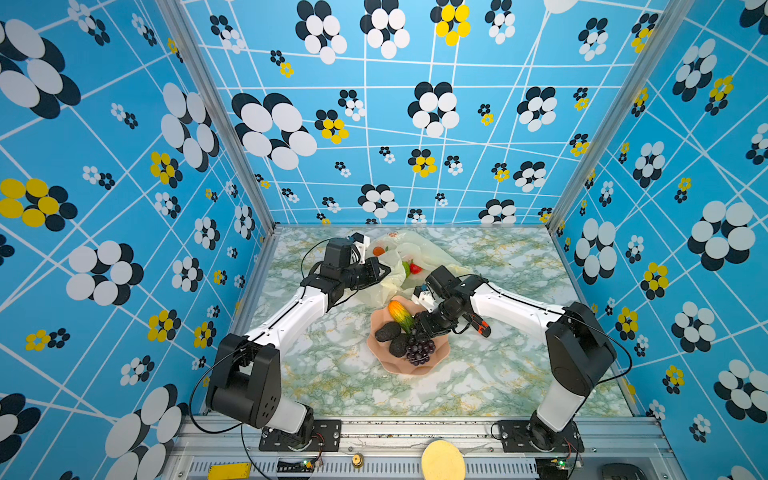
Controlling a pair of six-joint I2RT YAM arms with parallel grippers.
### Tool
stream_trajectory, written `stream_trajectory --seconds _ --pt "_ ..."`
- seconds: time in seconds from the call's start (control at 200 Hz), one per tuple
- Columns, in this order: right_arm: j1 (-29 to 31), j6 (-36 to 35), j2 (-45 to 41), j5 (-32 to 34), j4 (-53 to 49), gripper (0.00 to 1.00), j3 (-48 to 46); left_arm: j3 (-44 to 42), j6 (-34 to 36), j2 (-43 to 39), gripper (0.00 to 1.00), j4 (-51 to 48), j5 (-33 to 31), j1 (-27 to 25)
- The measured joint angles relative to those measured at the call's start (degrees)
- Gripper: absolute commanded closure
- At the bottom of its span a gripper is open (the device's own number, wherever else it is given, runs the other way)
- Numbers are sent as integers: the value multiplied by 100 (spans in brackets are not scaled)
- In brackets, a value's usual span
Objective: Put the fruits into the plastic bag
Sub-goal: 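Lower the right gripper onto the grape bunch and close on it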
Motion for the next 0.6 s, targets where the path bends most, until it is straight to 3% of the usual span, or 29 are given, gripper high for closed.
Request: stream_trajectory --seconds 0.6 --pt "-485 446 -490 -778 1508 77 -1019 0 -4 0 100 -2 0 0"
